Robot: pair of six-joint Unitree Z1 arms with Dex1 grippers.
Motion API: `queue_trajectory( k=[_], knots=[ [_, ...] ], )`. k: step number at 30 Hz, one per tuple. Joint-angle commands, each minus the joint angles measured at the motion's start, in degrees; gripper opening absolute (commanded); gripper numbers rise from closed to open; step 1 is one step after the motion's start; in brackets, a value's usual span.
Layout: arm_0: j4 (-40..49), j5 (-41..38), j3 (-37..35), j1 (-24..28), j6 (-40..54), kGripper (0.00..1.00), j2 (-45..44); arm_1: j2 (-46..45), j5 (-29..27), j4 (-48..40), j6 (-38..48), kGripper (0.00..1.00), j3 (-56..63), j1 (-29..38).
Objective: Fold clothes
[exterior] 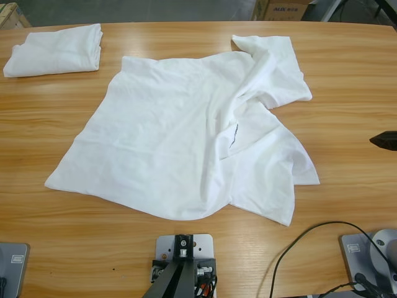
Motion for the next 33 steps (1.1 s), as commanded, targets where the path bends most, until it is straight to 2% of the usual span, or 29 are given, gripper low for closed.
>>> queue_trajectory(
  k=[1,4,8,10,12,15,17,18,21,25,33],
  knots=[
    [-0.6,0.4,-7.6,-6.0,3.9,1.000,5.3,-1.7,-0.3,1.8,-0.3,1.000,-3.0,-0.7],
    [0.7,0.4,-20.1,-9.3,8.9,1.000,18.6,1.3,-1.8,1.4,-0.3,1.000,-7.3,-0.7],
    [2.6,0.0,-31.2,-15.3,21.1,0.987,32.7,5.4,-1.4,2.0,-0.2,1.000,-9.7,-0.7],
    [3.5,-0.1,-35.4,-15.5,24.7,0.924,39.1,5.6,-0.3,2.3,-0.2,1.000,-9.4,-0.7],
    [5.3,-0.5,-40.8,-15.6,28.5,0.918,45.9,5.8,1.3,2.5,-0.2,1.000,-9.2,-0.7],
    [5.8,-6.6,-47.2,-16.2,33.4,0.918,54.9,7.8,3.0,1.9,-0.3,1.000,-9.0,-0.7],
    [5.7,-6.4,-46.7,-18.7,47.3,0.912,60.5,10.0,3.0,1.6,-0.3,1.000,-9.3,-0.7],
    [5.3,-6.3,-46.9,-19.3,50.5,0.908,62.7,11.0,2.9,1.2,-0.3,1.000,-9.3,-0.7],
    [2.2,-6.0,-48.8,-19.4,50.2,0.985,68.7,13.5,3.4,0.0,-0.3,1.000,-9.4,-0.7],
    [1.8,-3.2,-50.3,-18.1,50.0,1.000,73.4,16.7,4.7,-1.7,-0.3,1.000,-9.7,-0.7],
    [3.0,-3.6,-54.3,-18.4,64.9,1.000,83.3,18.9,4.8,-2.6,-0.4,1.000,-9.0,-3.2]
  ],
)
